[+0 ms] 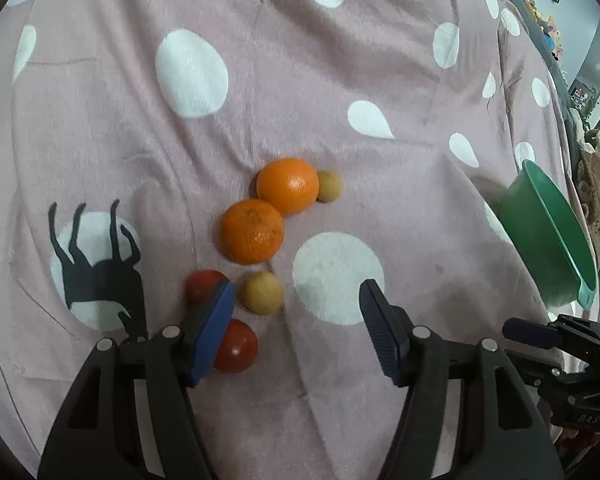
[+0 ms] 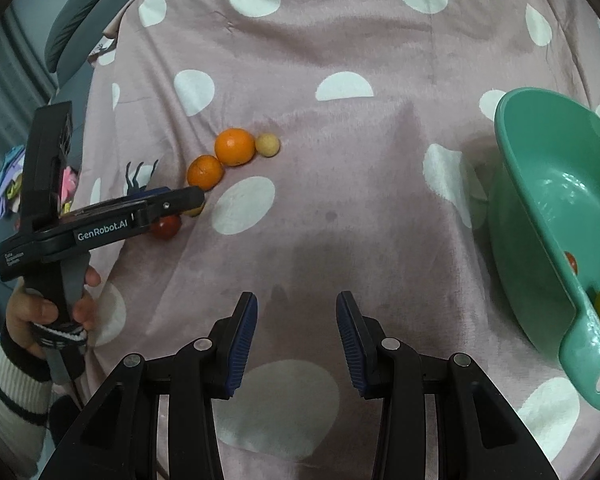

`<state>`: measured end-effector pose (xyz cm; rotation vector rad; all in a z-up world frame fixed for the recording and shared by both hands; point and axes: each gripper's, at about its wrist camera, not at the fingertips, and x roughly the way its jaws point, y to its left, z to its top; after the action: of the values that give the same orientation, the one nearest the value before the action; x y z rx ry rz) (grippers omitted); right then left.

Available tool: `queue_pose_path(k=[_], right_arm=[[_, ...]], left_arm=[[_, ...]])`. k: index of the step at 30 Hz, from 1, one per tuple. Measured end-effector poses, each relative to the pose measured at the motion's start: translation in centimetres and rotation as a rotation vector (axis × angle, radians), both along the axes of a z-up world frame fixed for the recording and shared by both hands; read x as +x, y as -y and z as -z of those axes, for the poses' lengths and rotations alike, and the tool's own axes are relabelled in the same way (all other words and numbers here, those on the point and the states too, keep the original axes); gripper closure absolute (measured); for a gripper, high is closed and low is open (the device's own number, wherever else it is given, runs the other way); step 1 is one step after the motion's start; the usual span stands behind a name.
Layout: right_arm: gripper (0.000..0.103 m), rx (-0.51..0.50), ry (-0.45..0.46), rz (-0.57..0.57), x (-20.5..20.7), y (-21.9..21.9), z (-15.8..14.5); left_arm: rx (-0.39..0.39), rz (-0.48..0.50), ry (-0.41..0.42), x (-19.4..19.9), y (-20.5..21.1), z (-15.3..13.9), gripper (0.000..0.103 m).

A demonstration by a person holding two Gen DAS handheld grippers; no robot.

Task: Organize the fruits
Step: 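Move both open tools back toward the remaining fruit cluster, then grasp a small yellow-brown fruit with the left tool while the right tool grasps another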

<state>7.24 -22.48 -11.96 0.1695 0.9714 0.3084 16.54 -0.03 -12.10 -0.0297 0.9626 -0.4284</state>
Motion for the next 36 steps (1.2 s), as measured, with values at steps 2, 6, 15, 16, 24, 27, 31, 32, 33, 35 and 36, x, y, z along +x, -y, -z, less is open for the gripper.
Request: queue_pose_path(k=[2, 6, 15, 16, 24, 27, 31, 32, 33, 35, 36], right_arm=[[0.062, 0.004, -0.006, 0.002, 0.1, 0.0, 0.2], [0.062, 0.006, -0.017, 0.001, 0.3, 0.0, 0.5], [0.062, 0.007, -0.016, 0.001, 0.6, 0.0, 0.5], [0.062, 0.008, -0.016, -0.003, 0.6, -0.2, 0.5], [0.062, -0.014, 0.003, -0.032, 1.4, -1.3, -0.3], [0.062, -0.026, 0.014, -0.059, 2.6, -2.2, -1.0], [0.062, -0.035, 0.033, -0.091, 5.1, -3.7, -1.9], [0.062, -0.035, 0.038, -0.102, 5.9, -4.2, -2.1], [0.062, -0.029, 0.049, -0.111, 6.9, -4.7, -2.2], [0.062, -0.051, 0.053, -0.108, 8.7, -5.6, -2.1], [0.062, -0.068, 0.059, -0.110, 9.6, -6.0, -1.9]], left_arm=[[0.005, 0.007, -0.008, 0.1, 0.1, 0.3, 0.039], [0.020, 0.002, -0.001, 0.6, 0.6, 0.5, 0.044], [0.066, -0.006, -0.066, 2.0, 1.4, 1.8, 0.065], [0.076, -0.005, -0.069, 2.2, 1.7, 1.8, 0.066], [0.058, -0.043, -0.088, 3.2, 1.3, 1.8, 0.078], [0.023, -0.068, -0.050, 2.9, 0.5, 0.7, 0.078], [-0.001, -0.101, 0.028, 2.9, -0.7, -1.3, 0.078], [0.002, -0.115, 0.044, 3.1, -1.1, -1.7, 0.078], [-0.005, -0.123, 0.047, 3.3, -1.4, -1.8, 0.078], [-0.029, -0.138, 0.043, 3.7, -2.1, -2.0, 0.078], [-0.036, -0.144, 0.041, 3.9, -2.5, -1.9, 0.078]])
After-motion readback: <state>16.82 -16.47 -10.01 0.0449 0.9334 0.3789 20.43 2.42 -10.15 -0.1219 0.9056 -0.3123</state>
